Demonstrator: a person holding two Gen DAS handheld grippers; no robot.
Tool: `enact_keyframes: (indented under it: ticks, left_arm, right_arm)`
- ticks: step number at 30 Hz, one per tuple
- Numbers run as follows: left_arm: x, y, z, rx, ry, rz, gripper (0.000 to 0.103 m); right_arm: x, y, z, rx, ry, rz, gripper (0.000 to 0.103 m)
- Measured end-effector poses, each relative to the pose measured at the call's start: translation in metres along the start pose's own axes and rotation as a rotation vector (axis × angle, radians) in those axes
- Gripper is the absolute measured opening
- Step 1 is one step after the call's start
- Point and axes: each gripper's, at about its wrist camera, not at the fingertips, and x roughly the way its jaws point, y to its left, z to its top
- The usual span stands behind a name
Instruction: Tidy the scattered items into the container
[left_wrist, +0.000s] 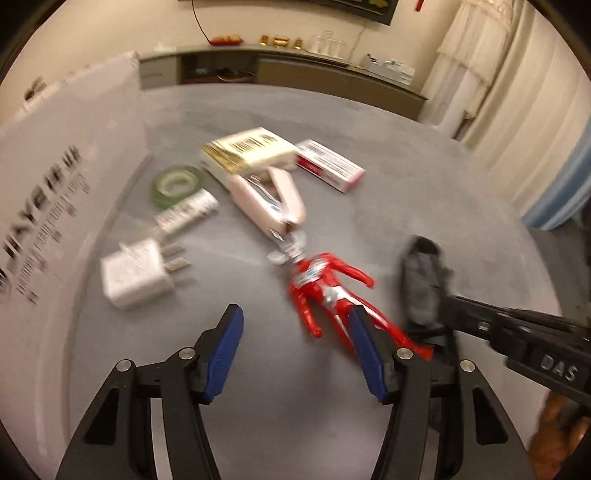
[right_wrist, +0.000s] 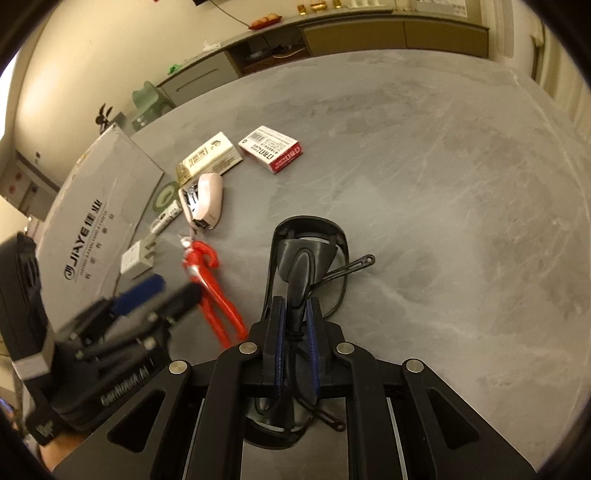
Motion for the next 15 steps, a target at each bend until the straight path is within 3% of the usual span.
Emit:
enact_keyframes:
  ticks: [2,6,9,10,11,15]
  left_arm:
    - [0.005,0.010,0.003,-0.036,0.012,0.017,0.059]
    - [0.006,0.025,0.007,-0.150,0.028,-0.086,0.058]
    - [-0.002,0.026,0.003,-0.191,-0.008,-0.133,0.067]
    - [-0.001,0.023,0.003,-0.191,-0.018,-0.126,0.077]
    - [0.001,0.020,0.003,-0.181,-0.019,-0.118,0.079]
    - [0.018,-0.004,0.004,-0.058,-0.008,-0.076,0.077]
  right_arm:
    - [0.001,0.001,0.000,-0.007,0.007,-0.006,0.012]
    - [0.002,0.003,-0.001,-0.012,0.022,0.008,0.015]
    - [0.005,0.003,-0.004,-0.019,0.030,-0.015,0.032]
    - [0.008,0.003,-0.005,-0.025,0.032,-0.025,0.035]
    - [0.010,0.003,-0.006,-0.028,0.035,-0.030,0.035]
    - [0.013,0.012,-0.010,-0.082,0.028,-0.048,0.035]
